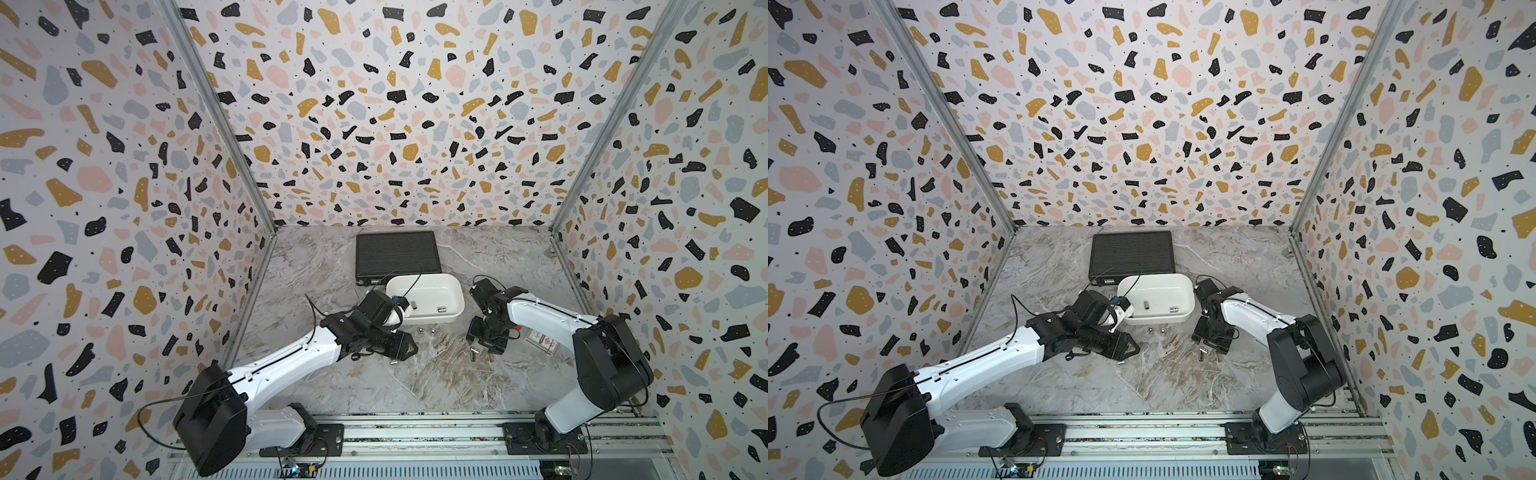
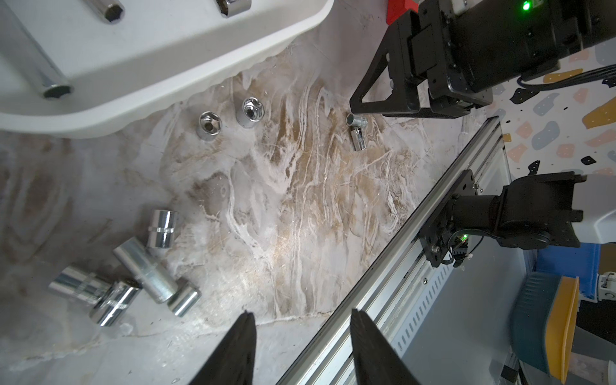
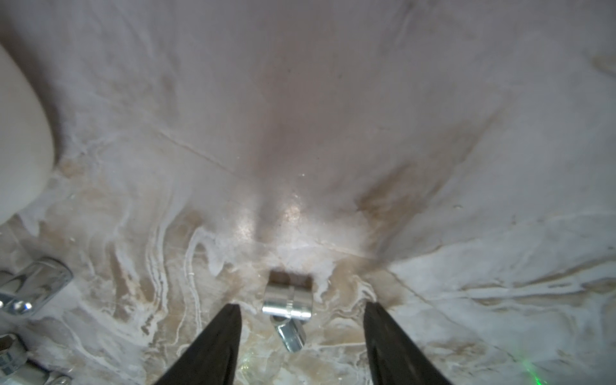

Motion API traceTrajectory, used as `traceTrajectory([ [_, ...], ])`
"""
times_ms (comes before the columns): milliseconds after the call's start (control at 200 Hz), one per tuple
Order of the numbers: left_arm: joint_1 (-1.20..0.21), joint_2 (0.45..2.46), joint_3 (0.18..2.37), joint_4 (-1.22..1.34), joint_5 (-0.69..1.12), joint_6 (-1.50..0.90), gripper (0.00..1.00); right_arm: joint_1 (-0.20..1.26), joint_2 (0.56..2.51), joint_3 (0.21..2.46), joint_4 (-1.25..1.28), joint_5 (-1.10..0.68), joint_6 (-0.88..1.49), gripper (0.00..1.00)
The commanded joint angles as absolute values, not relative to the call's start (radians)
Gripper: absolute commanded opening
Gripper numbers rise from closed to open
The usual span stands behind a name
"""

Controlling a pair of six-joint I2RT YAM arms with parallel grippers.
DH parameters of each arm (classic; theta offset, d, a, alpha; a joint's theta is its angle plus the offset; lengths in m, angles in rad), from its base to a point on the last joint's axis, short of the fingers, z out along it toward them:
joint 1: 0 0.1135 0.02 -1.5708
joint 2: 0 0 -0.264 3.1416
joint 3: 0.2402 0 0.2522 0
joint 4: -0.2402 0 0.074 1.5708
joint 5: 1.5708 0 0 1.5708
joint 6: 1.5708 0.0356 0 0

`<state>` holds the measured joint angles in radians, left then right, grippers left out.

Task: Put the socket on the desktop into the storage box
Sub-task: Pick up the socket head at the center of the board.

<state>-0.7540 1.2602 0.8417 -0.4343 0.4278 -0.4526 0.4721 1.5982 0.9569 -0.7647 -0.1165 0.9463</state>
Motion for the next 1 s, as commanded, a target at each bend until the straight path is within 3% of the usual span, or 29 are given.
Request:
traceTrajectory([
  [0, -0.759, 1.244, 0.827, -0.394, 0.423, -0.456, 0.5, 0.469, 1.612, 0.957, -0.762, -0.14, 0.982, 0.63],
  [996, -0.758, 1.234, 0.792, -0.368, 0.408, -0.474, 0.5, 0.468, 1.66, 0.906, -0.71, -0.201, 1.032, 0.52],
])
